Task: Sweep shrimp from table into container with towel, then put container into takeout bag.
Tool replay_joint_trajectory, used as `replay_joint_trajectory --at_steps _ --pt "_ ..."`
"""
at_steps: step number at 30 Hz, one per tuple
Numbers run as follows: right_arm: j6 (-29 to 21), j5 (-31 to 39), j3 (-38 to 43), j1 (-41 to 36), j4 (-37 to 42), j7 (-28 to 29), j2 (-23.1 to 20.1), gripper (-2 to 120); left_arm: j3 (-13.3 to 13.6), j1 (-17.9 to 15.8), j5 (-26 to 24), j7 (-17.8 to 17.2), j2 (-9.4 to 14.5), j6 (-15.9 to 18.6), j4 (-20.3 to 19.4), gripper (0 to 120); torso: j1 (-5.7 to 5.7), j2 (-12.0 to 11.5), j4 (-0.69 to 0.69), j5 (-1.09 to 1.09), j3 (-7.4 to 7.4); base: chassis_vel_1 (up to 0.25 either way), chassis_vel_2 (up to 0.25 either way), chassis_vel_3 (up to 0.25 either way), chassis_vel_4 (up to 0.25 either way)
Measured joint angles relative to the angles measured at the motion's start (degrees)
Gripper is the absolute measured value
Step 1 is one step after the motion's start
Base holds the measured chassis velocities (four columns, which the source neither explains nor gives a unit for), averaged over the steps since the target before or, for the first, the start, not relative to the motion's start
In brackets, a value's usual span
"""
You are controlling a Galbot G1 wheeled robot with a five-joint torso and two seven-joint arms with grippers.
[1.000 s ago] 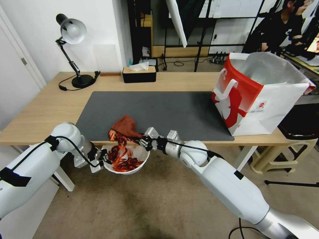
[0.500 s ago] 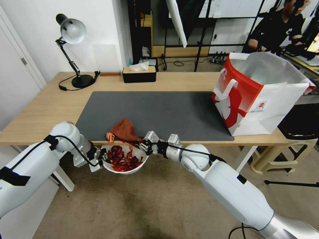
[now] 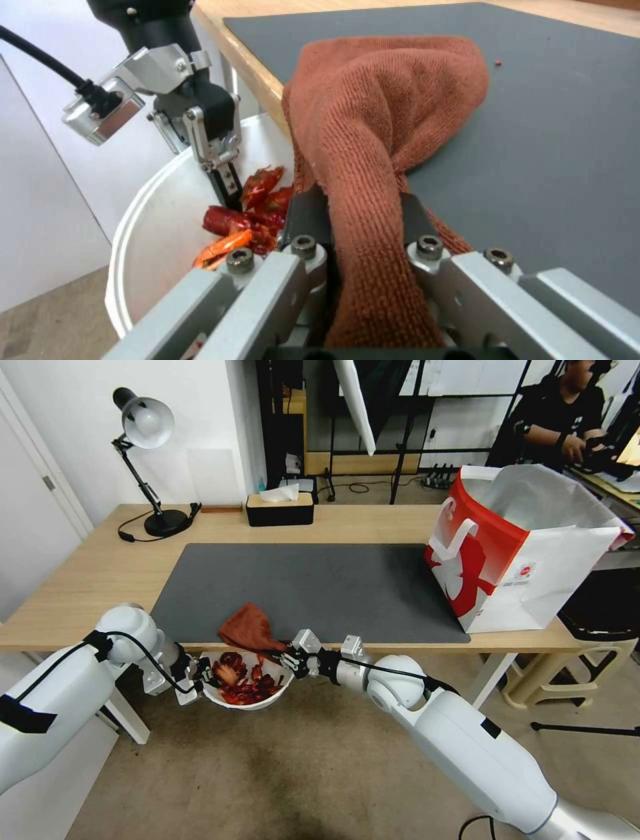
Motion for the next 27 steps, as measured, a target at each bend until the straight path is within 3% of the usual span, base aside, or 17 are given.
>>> replay_joint_trajectory --at_steps 27 --pt "-0.97 2.29 0.09 -3.19 6.56 -0.24 -0.32 7 -0.11 0.33 -0.06 0.1 0.53 0.29 -1.23 0 0.0 0.01 -0.01 0.0 0.01 0.0 0.0 0.0 0.0"
